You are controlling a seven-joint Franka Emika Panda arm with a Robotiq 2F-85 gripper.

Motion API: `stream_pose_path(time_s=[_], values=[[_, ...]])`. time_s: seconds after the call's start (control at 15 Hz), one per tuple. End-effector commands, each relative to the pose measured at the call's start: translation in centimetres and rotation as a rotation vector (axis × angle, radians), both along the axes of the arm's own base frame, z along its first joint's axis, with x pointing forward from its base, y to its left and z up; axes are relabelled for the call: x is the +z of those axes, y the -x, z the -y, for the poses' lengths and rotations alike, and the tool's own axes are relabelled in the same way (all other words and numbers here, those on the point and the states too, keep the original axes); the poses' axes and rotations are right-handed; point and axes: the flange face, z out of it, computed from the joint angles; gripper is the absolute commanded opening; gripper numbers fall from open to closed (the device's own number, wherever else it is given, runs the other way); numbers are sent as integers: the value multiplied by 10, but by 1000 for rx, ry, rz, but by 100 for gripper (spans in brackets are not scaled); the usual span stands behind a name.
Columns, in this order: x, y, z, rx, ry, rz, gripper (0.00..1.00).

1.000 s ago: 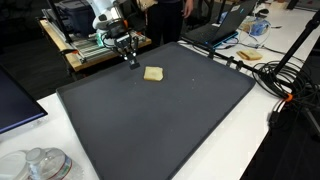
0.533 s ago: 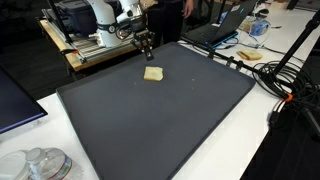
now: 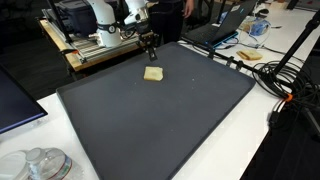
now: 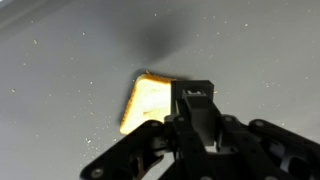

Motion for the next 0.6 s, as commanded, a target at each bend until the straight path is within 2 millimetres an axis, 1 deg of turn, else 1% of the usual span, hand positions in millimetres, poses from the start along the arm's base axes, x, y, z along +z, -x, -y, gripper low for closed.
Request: stream_pose_path(time_s=[0.0,0.2,0.27,0.4,0.53], values=[[0,0,-1,3,4,-3,21],[-1,-1,-4,8,7,-7,21],[-1,-1,-4,8,7,-9,5],[26,0,2,-5,34,32,5],[46,-2,6,-15,71,61,5]])
